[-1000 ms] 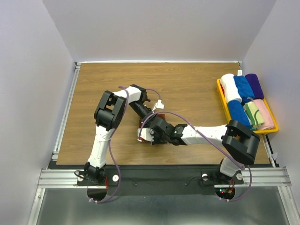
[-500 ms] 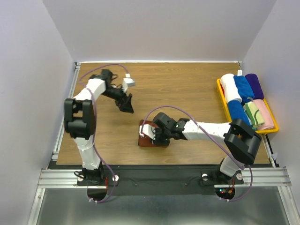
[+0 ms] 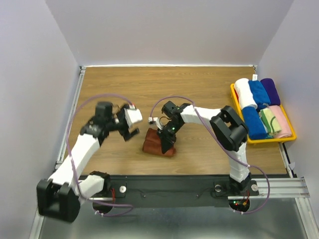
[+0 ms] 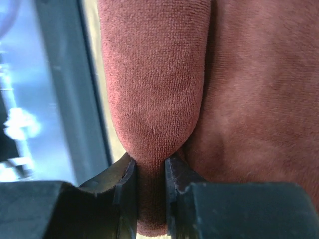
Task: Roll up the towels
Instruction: Roll the towel
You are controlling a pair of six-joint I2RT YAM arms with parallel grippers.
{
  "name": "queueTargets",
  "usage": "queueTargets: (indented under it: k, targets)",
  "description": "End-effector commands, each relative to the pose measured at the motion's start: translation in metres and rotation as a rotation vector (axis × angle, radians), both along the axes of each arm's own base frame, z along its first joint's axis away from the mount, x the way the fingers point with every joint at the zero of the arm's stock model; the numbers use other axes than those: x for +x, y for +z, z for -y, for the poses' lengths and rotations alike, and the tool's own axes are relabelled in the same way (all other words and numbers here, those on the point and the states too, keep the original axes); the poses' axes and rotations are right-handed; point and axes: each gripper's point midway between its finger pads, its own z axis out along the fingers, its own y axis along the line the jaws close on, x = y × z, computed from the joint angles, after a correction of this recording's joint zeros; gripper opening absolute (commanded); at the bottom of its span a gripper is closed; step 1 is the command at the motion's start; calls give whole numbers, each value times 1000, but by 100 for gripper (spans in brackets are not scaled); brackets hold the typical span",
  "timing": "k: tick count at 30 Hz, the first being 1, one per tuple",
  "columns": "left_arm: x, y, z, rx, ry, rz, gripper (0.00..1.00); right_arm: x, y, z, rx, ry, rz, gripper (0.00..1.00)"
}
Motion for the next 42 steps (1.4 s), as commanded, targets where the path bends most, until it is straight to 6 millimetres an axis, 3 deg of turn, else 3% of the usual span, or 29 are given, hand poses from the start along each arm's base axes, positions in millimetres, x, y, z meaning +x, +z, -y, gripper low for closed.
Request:
queueTargets:
  k: [1,4,6,9,12,19,24,27,32,34,36,37,39,42]
  targets:
    - [-42,-17,22,84,-125,163,99,-19,9,6,-1,-2,-260,8]
    - [-77,-27,49,104,-248,203,99,-8,6,3,8,-17,-333,10]
    - [-90,-33,64,137,-314,235,99,-9,-3,9,-23,-36,-430,13]
    - [-94,-45,73,207,-348,270,99,-2,-13,12,-12,-31,-490,15]
    - [-103,-55,94,259,-427,307,99,-2,-11,16,11,-32,-568,16]
    - [-93,-83,113,370,-444,342,99,3,-15,22,9,-38,-587,17]
    - [-76,-98,109,442,-372,381,99,2,-18,25,-5,-29,-574,18]
    - [-79,-114,106,467,-390,351,98,3,-19,26,-13,-20,-559,18]
    - [-95,-138,107,482,-454,251,69,7,-19,26,-22,-14,-535,18]
    - [-105,-147,105,496,-494,196,59,12,-17,26,-26,-2,-495,28]
    - [-112,-149,106,500,-526,150,56,19,-14,26,-44,-8,-465,48]
    - [-123,-153,102,510,-555,83,54,27,-15,25,-43,-13,-424,50]
    - [-125,-147,110,499,-557,30,49,48,-6,24,-71,-39,-329,60]
    - [-143,-145,112,503,-581,-118,40,93,11,24,-70,-94,-150,71]
